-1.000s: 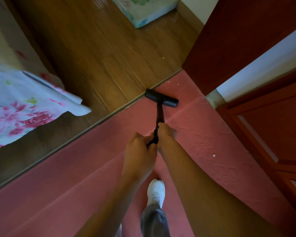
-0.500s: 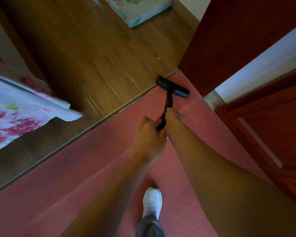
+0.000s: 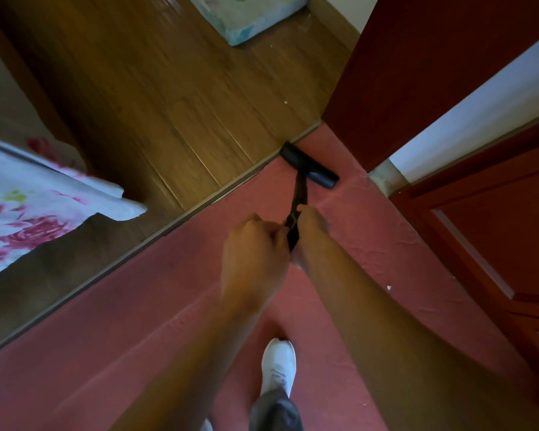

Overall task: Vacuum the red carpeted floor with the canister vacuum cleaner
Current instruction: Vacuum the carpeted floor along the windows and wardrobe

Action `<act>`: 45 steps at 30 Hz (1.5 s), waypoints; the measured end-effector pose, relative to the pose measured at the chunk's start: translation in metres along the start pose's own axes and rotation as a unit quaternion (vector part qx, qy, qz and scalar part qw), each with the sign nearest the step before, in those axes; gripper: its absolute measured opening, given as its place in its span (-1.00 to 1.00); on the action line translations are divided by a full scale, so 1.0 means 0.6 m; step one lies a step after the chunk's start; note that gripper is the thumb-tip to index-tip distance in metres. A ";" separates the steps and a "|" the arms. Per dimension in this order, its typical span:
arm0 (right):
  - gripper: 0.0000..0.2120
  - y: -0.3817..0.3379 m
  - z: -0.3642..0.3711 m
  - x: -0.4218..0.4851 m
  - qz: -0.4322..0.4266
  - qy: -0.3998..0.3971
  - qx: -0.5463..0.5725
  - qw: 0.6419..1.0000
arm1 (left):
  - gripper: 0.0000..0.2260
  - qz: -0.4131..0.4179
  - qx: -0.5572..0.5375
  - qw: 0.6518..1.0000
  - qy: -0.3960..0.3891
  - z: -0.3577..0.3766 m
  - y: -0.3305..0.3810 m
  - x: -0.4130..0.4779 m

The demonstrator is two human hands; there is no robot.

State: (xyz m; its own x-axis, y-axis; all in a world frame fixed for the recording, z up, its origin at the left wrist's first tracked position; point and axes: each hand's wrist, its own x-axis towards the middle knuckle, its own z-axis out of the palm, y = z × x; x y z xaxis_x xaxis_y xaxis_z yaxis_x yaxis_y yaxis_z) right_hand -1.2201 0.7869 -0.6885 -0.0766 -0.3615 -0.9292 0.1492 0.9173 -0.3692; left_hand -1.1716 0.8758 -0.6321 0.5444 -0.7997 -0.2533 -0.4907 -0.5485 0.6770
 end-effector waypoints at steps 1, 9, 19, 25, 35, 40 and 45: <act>-0.84 0.011 -0.002 -0.014 0.002 -0.004 0.010 1.000 | -0.78 -0.007 0.015 1.000 0.014 -0.010 -0.002 -0.011; -0.84 0.006 -0.008 -0.017 -0.016 0.010 0.037 0.999 | -0.78 0.006 -0.015 1.000 -0.007 -0.016 0.011 -0.015; -0.70 -0.031 -0.016 0.056 -0.047 0.111 -0.042 0.992 | -0.79 0.043 -0.001 0.995 -0.087 0.043 0.021 0.023; -0.79 0.027 -0.072 -0.001 0.008 0.082 0.114 0.990 | -0.79 0.069 0.007 0.994 -0.081 0.028 -0.006 -0.022; -0.80 -0.030 -0.074 0.036 -0.022 0.108 0.089 0.990 | -0.74 0.066 -0.008 0.993 -0.097 0.072 0.023 0.017; -0.82 -0.044 -0.081 0.085 -0.039 0.149 0.013 0.988 | -0.81 0.077 -0.011 0.989 -0.122 0.117 0.022 0.016; -0.80 -0.015 -0.099 0.067 -0.035 0.123 0.045 0.991 | -0.68 0.095 -0.014 0.986 -0.135 0.106 0.004 -0.001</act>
State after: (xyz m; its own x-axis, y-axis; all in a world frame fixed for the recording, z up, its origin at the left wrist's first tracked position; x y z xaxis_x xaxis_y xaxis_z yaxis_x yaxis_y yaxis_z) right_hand -1.2831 0.7742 -0.7216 -0.3257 -0.3618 -0.8735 0.2221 0.8687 -0.4427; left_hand -1.2166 0.8595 -0.6741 0.2427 -0.9251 -0.2920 -0.5448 -0.3791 0.7480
